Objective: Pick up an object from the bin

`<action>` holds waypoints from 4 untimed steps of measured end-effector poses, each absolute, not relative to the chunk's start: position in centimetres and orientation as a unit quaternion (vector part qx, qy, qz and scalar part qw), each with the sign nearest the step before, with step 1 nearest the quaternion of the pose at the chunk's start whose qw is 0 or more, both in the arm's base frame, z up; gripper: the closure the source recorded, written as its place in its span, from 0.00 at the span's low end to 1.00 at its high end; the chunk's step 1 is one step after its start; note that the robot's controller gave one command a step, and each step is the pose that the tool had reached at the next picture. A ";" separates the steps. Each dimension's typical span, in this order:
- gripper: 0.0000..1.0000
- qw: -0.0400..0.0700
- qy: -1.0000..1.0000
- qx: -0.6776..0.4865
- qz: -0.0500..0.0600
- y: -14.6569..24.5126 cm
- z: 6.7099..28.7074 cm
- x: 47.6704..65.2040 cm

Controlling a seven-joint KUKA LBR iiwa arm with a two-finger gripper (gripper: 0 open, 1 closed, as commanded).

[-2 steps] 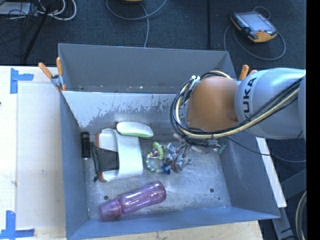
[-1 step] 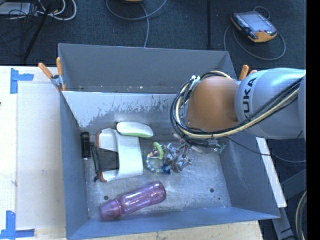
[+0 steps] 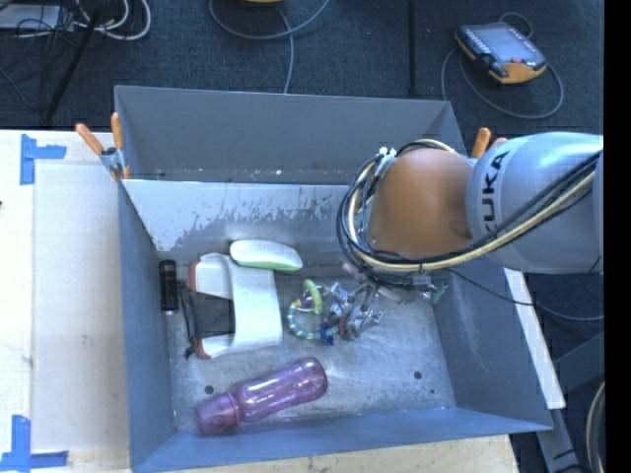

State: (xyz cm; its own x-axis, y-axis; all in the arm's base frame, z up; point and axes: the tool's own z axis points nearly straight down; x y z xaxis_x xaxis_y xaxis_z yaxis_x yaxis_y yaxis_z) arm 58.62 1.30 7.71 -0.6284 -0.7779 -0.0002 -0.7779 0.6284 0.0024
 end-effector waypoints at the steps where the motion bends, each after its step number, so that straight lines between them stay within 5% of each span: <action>1: 1.00 0.003 -0.903 0.430 -0.002 1.4 9.7 58.5; 4: 1.00 -0.001 -0.903 0.430 0.000 1.4 14.6 58.7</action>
Offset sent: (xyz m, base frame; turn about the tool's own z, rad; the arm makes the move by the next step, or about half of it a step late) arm 0.0000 0.0000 0.0857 0.0000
